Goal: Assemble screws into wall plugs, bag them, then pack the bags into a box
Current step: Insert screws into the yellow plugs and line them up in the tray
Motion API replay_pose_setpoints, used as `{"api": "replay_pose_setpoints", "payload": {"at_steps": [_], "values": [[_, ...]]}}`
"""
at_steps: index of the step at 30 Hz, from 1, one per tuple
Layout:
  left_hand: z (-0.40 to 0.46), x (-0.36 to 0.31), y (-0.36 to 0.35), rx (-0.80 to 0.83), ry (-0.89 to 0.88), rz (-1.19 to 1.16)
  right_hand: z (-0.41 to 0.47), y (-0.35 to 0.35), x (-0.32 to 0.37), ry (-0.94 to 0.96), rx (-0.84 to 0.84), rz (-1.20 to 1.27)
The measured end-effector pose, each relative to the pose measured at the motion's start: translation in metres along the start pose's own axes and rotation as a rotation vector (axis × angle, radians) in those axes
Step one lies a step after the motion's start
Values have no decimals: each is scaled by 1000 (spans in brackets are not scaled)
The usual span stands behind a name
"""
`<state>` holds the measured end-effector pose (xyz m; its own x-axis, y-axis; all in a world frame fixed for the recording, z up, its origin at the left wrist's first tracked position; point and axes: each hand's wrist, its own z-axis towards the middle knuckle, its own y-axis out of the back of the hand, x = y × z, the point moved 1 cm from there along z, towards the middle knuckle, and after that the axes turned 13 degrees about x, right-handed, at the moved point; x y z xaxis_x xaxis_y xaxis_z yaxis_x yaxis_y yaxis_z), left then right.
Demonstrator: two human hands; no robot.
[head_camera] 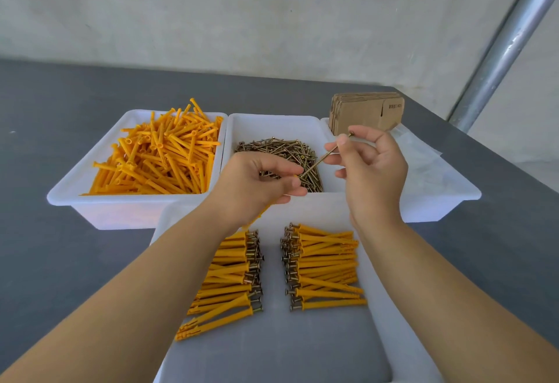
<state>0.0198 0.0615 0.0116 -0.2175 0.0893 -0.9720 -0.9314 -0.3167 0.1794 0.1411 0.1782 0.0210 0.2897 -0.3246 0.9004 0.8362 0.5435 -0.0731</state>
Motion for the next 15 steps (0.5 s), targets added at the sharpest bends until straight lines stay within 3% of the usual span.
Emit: {"api": "replay_pose_setpoints", "payload": {"at_steps": [8,12,15], "values": [[0,4,-2,20,12,-101,-3,-5,-6,14,124,-56],[0,3,5,-9,-13,-107,-5,-7,-10,25,315,-259],[-1,2,12,11,0,-131,-6,-9,-8,57,574,-250]]}}
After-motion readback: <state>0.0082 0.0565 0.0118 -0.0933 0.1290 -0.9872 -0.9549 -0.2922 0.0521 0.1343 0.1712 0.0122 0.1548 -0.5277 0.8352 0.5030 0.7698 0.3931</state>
